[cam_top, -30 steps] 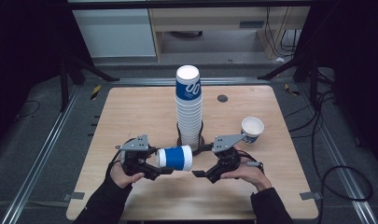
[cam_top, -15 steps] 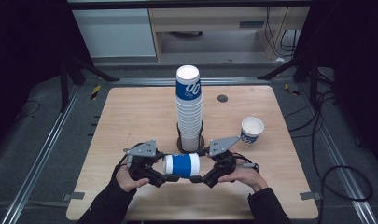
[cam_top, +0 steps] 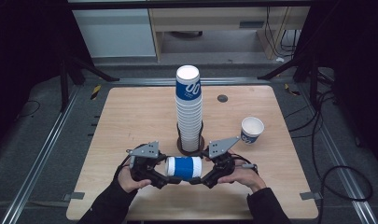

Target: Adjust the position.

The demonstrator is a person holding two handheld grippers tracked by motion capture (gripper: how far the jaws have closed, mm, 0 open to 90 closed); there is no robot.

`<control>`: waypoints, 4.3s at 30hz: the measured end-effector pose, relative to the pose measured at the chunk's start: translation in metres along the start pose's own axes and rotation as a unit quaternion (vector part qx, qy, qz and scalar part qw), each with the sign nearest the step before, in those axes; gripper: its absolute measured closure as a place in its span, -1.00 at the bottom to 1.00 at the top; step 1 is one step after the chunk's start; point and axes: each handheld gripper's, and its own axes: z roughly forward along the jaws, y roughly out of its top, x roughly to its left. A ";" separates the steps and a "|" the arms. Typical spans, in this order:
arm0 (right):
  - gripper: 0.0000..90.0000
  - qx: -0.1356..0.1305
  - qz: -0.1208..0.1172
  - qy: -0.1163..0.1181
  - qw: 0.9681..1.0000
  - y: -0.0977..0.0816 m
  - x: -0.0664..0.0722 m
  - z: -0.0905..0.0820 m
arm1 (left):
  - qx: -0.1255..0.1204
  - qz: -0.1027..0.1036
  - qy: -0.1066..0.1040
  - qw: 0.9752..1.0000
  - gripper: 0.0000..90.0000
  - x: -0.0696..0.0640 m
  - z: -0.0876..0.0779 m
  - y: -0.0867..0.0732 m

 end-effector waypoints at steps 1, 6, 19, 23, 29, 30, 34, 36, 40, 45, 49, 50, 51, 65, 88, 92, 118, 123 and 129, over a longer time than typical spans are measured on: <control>-0.64 0.001 -0.002 -0.001 1.000 0.000 0.000 0.000 | 0.000 0.000 0.002 1.000 -0.46 0.000 0.000 0.000; -0.63 0.001 -0.002 -0.007 1.000 0.001 -0.001 -0.004 | -0.004 0.001 0.007 1.000 -0.50 0.000 -0.004 0.001; -0.63 0.061 -0.028 -0.053 0.996 -0.001 -0.001 -0.009 | 0.079 0.013 0.048 0.996 -0.66 0.008 -0.007 -0.004; -0.63 0.103 -0.039 -0.052 0.993 -0.004 0.001 0.001 | 0.115 0.025 0.049 0.992 -0.68 0.006 0.003 -0.007; -0.63 0.130 -0.047 -0.033 0.990 -0.007 0.003 0.016 | 0.159 0.049 0.041 0.985 -0.68 0.002 0.016 -0.010; -0.63 0.133 -0.046 -0.030 0.990 -0.007 0.004 0.017 | 0.162 0.050 0.037 0.985 -0.67 0.002 0.018 -0.011; -0.63 0.140 -0.048 -0.022 0.989 -0.008 0.006 0.022 | 0.170 0.053 0.030 0.983 -0.61 0.000 0.021 -0.012; -0.63 0.140 -0.050 -0.019 0.989 -0.008 0.006 0.023 | 0.172 0.051 0.028 0.983 -0.57 0.000 0.022 -0.012; -0.63 0.142 -0.050 -0.018 0.988 -0.008 0.006 0.024 | 0.176 0.057 0.019 0.983 -0.43 -0.002 0.024 -0.013; -0.66 0.139 -0.044 -0.015 0.989 -0.008 0.006 0.022 | 0.168 0.056 0.017 0.984 -0.41 -0.001 0.023 -0.012; -0.70 0.122 -0.045 -0.023 0.991 -0.006 0.005 0.019 | 0.158 0.058 0.024 0.985 -0.41 0.000 0.019 -0.011; -0.73 0.118 -0.042 -0.025 0.992 -0.005 0.005 0.018 | 0.156 0.057 0.027 0.986 -0.41 0.000 0.018 -0.010; -0.75 0.113 -0.039 -0.027 0.992 -0.005 0.004 0.016 | 0.155 0.056 0.029 0.986 -0.41 0.001 0.017 -0.010; -0.83 0.018 0.006 -0.082 0.996 0.004 -0.007 -0.020 | 0.043 0.006 0.062 0.997 -0.42 0.018 -0.014 -0.009; -0.82 -0.021 0.033 -0.017 0.999 0.003 -0.005 -0.011 | 0.006 0.032 0.009 0.999 -0.41 0.001 0.004 -0.006; -0.76 -0.014 0.031 0.002 0.999 0.003 -0.003 -0.008 | 0.011 0.039 0.004 0.999 -0.41 -0.002 0.007 -0.006; -0.65 0.086 0.004 -0.048 0.995 -0.001 -0.003 -0.004 | 0.124 0.051 0.053 0.990 -0.67 0.001 0.023 -0.014; -0.65 0.117 -0.003 -0.038 0.992 -0.004 -0.001 0.010 | 0.157 0.058 0.049 0.985 -0.64 -0.002 0.035 -0.017; -0.65 0.125 -0.007 -0.026 0.992 -0.004 0.001 0.017 | 0.177 0.062 0.048 0.981 -0.48 -0.004 0.044 -0.021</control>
